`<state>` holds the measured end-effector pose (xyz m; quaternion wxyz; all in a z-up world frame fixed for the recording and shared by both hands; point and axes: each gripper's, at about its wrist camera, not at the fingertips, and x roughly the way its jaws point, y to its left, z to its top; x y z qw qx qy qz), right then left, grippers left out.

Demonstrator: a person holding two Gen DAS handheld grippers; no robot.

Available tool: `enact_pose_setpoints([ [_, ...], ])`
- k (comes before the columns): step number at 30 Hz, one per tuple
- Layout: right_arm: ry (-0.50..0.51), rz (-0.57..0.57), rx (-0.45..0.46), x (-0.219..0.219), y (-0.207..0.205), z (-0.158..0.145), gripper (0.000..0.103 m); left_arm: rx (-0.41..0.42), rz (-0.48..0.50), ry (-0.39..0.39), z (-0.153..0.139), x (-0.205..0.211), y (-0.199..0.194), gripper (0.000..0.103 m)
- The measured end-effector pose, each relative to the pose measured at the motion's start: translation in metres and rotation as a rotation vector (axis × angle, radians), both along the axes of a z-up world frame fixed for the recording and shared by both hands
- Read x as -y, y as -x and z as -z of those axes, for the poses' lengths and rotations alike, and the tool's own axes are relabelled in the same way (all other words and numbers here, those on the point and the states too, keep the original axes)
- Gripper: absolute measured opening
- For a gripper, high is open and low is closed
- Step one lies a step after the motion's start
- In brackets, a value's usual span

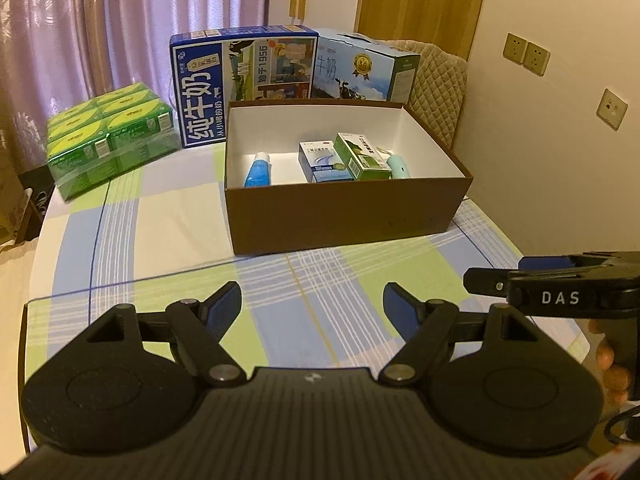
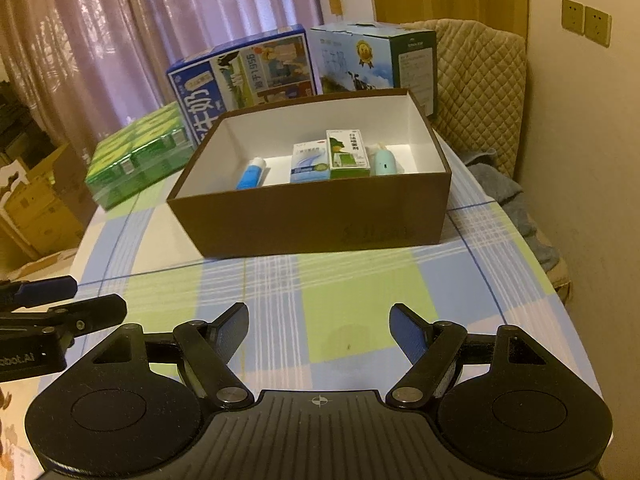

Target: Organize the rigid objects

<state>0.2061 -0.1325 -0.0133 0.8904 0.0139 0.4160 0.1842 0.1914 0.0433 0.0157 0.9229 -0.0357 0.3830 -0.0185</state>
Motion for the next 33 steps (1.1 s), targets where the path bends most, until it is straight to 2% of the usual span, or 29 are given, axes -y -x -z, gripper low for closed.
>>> enact_pose_setpoints([
  [15,-0.004,-0.104,-0.036,0.033,0.038,-0.002,0.075,-0.037,-0.070,0.014,0.003,0.036,0.041,0.072],
  [33,-0.008,-0.149,-0.059,0.050,0.061,0.001,0.075,-0.063,-0.107,0.006,0.006,0.059,0.067,0.072],
])
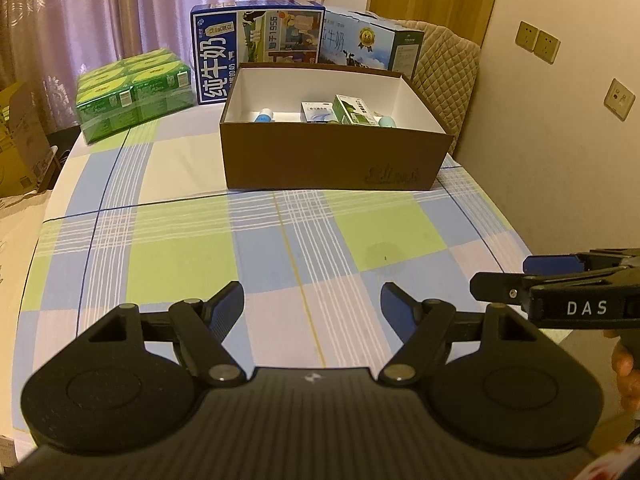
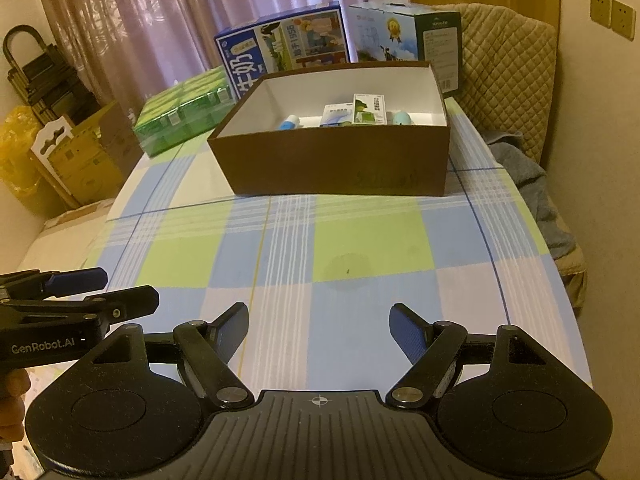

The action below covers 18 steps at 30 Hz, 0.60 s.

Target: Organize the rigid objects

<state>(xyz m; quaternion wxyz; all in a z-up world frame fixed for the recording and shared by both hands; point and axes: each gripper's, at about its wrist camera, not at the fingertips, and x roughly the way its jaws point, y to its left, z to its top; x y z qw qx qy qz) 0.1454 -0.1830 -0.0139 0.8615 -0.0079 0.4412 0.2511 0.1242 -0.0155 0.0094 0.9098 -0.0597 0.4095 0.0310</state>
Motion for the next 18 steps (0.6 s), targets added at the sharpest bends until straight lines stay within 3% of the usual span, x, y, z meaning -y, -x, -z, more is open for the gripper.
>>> enact_pose_setpoints([
  [18,-0.003,0.000,-0.012,0.0040,-0.0003,0.0018,0.075,0.002,-0.001,-0.006,0.0013,0.0030,0.0003,0.072],
])
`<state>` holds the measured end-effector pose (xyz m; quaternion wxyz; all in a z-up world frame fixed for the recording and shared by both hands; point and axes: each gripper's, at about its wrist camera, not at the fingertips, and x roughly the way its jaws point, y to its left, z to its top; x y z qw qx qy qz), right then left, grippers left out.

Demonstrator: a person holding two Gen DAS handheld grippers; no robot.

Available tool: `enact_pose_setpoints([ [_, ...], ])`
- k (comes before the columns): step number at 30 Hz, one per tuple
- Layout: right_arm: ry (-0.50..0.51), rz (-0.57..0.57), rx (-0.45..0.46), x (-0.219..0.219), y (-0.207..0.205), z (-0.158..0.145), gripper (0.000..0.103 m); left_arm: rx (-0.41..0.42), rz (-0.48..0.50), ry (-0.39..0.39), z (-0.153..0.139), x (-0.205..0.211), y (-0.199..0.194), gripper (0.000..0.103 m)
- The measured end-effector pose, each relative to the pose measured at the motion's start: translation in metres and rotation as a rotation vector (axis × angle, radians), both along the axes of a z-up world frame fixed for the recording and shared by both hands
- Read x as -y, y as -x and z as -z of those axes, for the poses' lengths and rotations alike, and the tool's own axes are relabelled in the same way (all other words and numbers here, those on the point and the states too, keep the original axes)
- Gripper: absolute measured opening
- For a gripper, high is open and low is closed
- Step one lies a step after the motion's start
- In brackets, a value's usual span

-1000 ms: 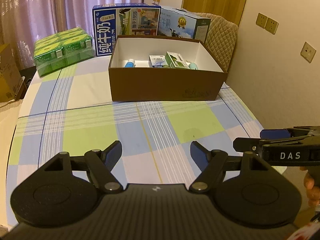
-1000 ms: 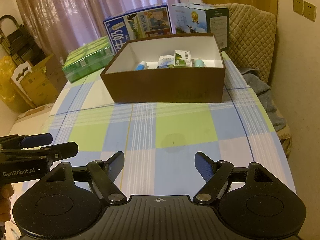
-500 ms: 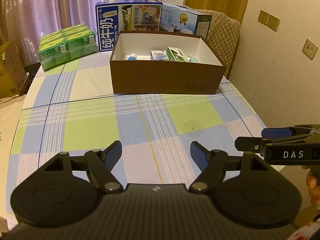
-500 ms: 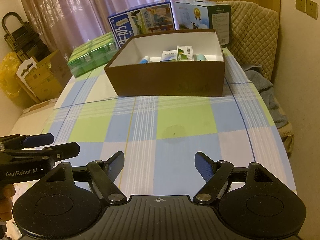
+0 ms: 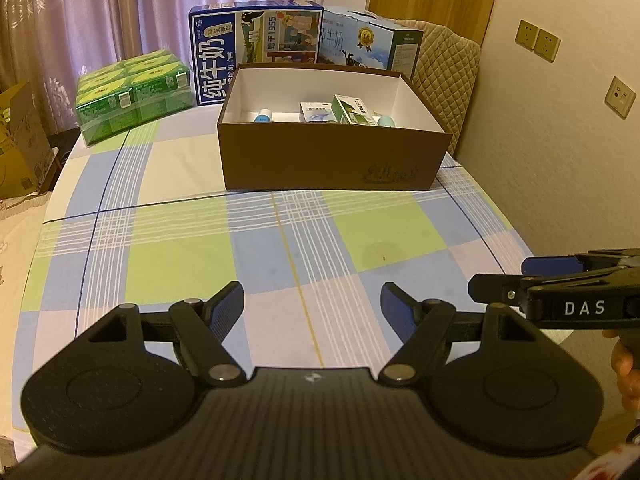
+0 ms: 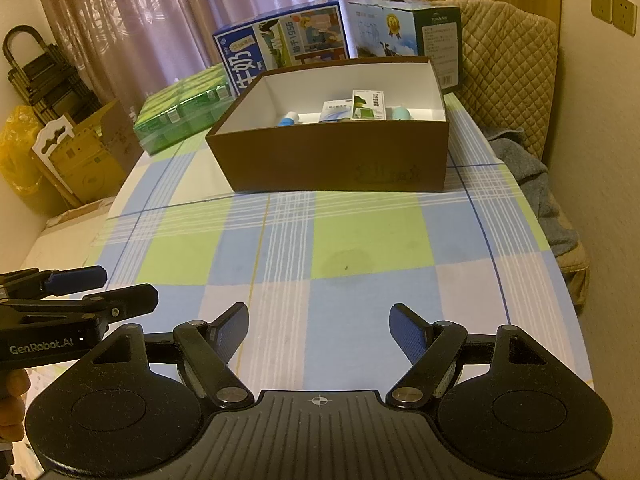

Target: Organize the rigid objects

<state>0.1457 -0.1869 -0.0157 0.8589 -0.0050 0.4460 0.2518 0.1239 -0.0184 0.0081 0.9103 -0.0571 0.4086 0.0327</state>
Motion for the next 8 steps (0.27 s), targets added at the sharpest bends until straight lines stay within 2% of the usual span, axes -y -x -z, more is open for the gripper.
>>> enact_pose_setpoints([
  [8,0.000,0.002,-0.003,-0.0007,-0.0027,0.0006,0.075,-0.002,0.004,-0.004,0.0001,-0.0064,-0.0095,0.071],
])
